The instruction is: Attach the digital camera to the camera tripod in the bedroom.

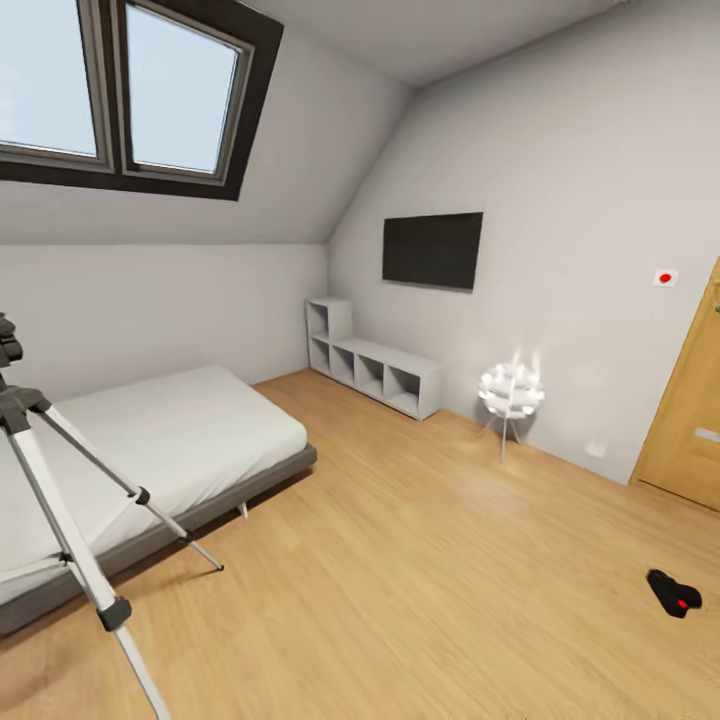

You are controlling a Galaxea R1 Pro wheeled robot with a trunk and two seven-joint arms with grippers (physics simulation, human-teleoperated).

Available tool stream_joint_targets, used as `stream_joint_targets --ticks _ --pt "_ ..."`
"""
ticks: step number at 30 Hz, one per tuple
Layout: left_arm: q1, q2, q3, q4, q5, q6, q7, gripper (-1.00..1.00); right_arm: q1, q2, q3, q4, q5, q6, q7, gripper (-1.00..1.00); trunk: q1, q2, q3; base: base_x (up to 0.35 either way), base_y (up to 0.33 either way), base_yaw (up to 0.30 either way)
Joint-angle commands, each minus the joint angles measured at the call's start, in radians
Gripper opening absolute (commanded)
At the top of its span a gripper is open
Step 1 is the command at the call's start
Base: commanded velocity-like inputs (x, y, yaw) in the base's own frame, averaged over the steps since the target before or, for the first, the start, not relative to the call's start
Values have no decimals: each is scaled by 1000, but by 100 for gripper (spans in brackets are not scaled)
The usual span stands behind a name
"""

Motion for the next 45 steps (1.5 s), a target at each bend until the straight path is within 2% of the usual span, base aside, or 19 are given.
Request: stream_joint_targets --ticks 1,45 --pt "1 0 2 -2 1 -1 -1 100 0 0 -1 0 -1 -3 -1 100 0 0 0 0 0 -219" --pt "1 0 2 -2 1 -1 3 100 0 -1 0 0 -1 -3 -1 100 0 0 28 0 0 -219"
